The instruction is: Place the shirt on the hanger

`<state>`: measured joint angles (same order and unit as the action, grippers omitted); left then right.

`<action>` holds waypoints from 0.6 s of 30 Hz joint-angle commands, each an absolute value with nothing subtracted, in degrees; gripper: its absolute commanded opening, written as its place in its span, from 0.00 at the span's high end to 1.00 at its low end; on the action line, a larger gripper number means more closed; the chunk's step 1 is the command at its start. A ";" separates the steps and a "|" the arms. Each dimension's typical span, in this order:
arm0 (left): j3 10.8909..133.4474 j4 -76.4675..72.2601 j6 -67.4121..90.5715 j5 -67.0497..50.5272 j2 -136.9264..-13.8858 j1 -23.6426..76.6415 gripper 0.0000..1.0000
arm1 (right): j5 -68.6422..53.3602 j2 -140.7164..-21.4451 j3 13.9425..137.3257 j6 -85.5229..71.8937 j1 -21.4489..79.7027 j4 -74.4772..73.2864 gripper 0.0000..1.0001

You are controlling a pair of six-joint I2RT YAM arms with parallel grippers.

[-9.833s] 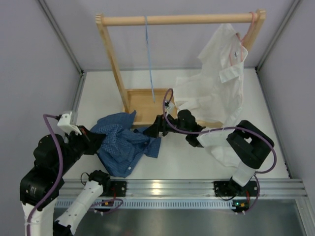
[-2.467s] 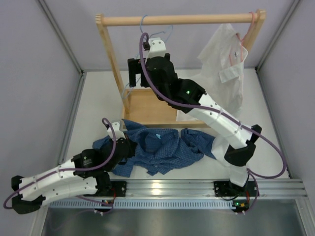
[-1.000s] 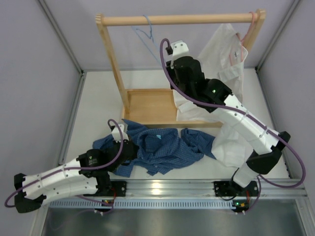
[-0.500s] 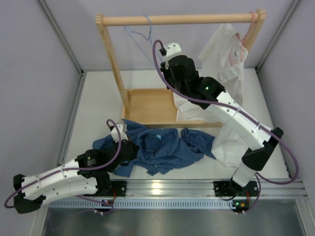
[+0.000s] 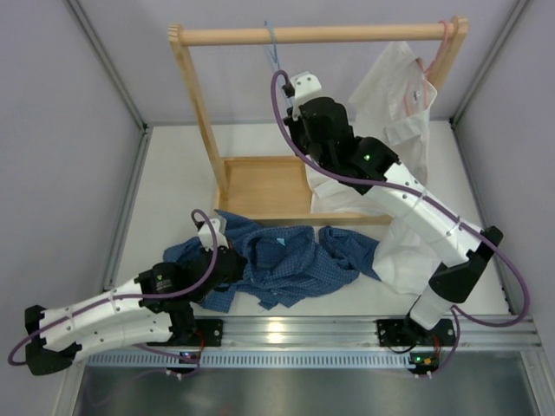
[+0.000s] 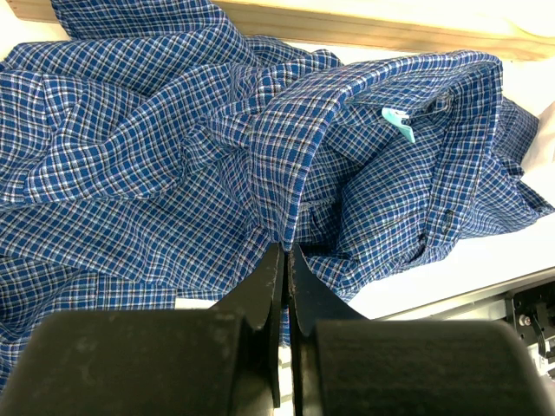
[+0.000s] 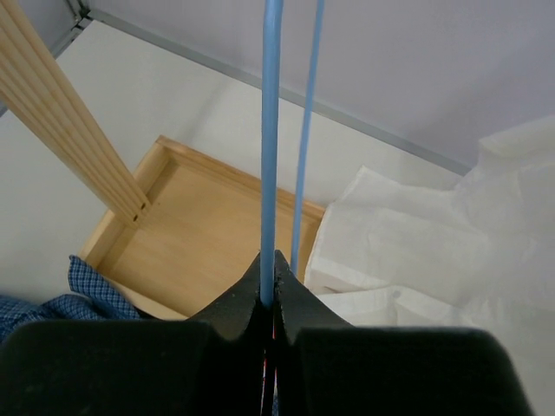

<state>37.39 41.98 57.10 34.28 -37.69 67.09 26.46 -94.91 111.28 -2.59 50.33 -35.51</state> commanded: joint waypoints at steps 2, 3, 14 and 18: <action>39.81 39.90 57.04 33.84 -37.97 66.97 1.00 | 27.07 -90.36 110.48 -1.49 49.57 -29.45 1.00; 39.90 39.82 57.04 33.75 -37.97 66.97 1.00 | 26.64 -89.66 109.96 -1.49 49.57 -29.18 1.00; 39.81 39.81 58.35 34.63 -37.26 66.97 1.00 | 21.80 -86.14 112.94 -1.23 49.22 -27.86 1.00; 39.99 39.81 59.68 36.03 -38.32 66.97 1.00 | 20.30 -85.17 112.76 -0.62 49.22 -27.25 1.00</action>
<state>38.15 41.95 58.11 34.28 -37.71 67.09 22.17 -88.01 109.65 -1.50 50.11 -32.14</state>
